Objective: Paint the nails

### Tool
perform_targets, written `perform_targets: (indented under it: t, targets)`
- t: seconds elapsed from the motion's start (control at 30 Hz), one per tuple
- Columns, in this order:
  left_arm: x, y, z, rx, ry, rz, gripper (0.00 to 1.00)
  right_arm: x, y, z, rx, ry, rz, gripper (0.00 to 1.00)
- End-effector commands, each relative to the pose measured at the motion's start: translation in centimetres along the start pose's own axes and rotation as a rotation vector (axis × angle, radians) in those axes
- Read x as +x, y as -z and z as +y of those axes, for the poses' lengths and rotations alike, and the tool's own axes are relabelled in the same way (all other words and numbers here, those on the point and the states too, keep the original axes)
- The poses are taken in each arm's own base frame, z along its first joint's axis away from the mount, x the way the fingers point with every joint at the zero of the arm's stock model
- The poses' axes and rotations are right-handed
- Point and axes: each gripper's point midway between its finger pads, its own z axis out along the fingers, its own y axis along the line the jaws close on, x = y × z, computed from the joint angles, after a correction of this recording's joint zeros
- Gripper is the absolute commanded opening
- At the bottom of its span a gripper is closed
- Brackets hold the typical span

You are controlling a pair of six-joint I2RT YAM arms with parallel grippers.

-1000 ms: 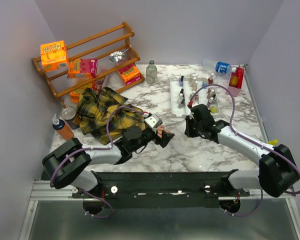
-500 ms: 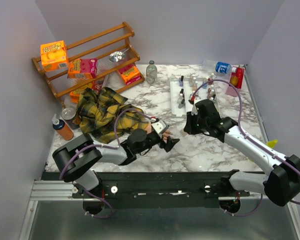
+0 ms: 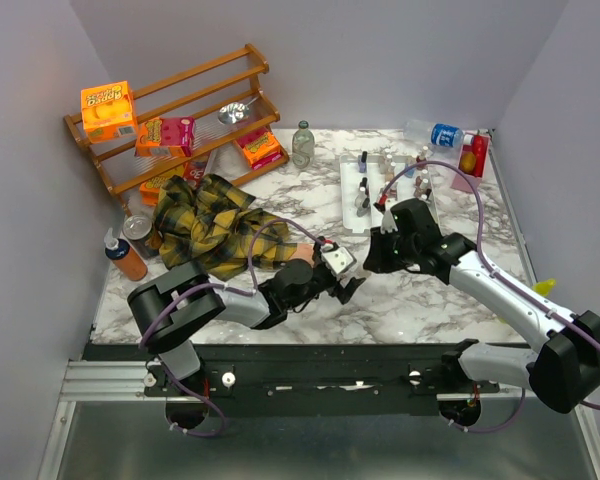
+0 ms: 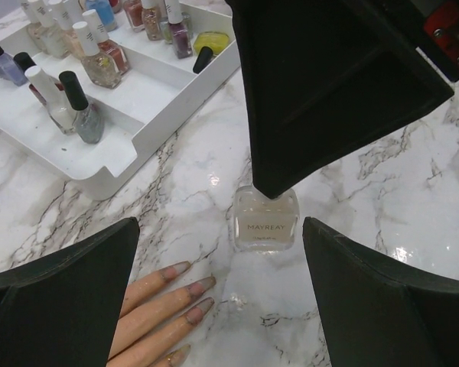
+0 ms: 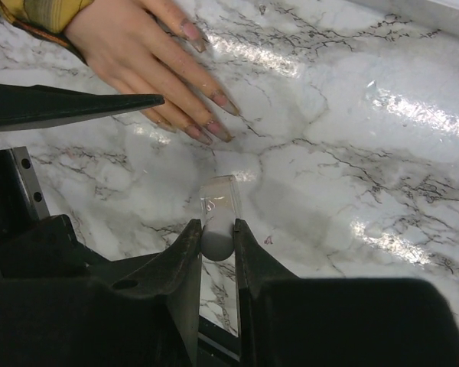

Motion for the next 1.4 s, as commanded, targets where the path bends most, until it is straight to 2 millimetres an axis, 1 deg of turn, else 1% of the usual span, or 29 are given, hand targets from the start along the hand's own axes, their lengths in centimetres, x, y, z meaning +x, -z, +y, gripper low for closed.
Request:
perform_targets:
  t: [0.0, 0.23, 0.37, 0.67, 0.7, 0.77, 0.9, 0.97, 1.0, 1.13, 1.17, 1.2, 1.27, 1.3, 1.37]
  targets:
    - [0.2, -0.6, 0.3, -0.040, -0.083, 0.017, 0.99, -0.2, 1.0, 1.6, -0.071, -0.001, 0.008, 0.15]
    - [0.3, -0.9, -0.5, -0.038, -0.147, 0.030, 0.99, -0.3, 1.1, 2.1, -0.097, -0.002, 0.016, 0.15]
    - [0.8, -1.1, -0.8, -0.039, -0.173, 0.050, 0.97, -0.3, 1.1, 2.3, -0.106, -0.008, 0.019, 0.15]
    - [1.3, -1.1, -1.1, -0.025, -0.179, 0.075, 0.88, -0.4, 1.3, 2.3, -0.106, -0.008, 0.017, 0.15]
    - [1.3, -1.2, -1.1, -0.023, -0.177, 0.075, 0.84, -0.3, 1.3, 2.4, -0.111, -0.006, 0.017, 0.15]
    - [1.4, -1.2, -1.3, -0.015, -0.178, 0.081, 0.80, -0.3, 1.4, 2.4, -0.107, -0.009, 0.016, 0.15]
    - [1.4, -1.3, -1.7, 0.004, -0.180, 0.080, 0.79, -0.4, 1.5, 2.4, -0.106, -0.011, 0.013, 0.15]
    - [1.5, -1.3, -1.9, 0.009, -0.182, 0.084, 0.76, -0.4, 1.5, 2.5, -0.111, -0.010, 0.012, 0.15]
    - [1.6, -1.3, -1.9, 0.011, -0.185, 0.089, 0.72, -0.4, 1.5, 2.6, -0.117, -0.009, 0.014, 0.15]
    - [1.3, -1.3, -2.3, 0.026, -0.186, 0.076, 0.70, -0.4, 1.5, 2.6, -0.121, -0.009, 0.016, 0.14]
    - [1.2, -1.3, -2.4, 0.029, -0.187, 0.073, 0.69, -0.4, 1.5, 2.6, -0.121, -0.009, 0.016, 0.14]
    - [1.2, -1.3, -2.5, 0.037, -0.189, 0.072, 0.62, -0.4, 1.5, 2.7, -0.123, -0.009, 0.016, 0.14]
    - [1.2, -1.3, -2.7, 0.044, -0.193, 0.080, 0.52, -0.3, 1.5, 2.7, -0.125, -0.007, 0.018, 0.14]
    - [1.2, -1.3, -2.7, 0.046, -0.194, 0.079, 0.43, -0.3, 1.5, 2.7, -0.124, -0.008, 0.018, 0.14]
    - [1.0, -1.3, -2.8, 0.051, -0.193, 0.073, 0.35, -0.3, 1.5, 2.7, -0.126, -0.007, 0.015, 0.14]
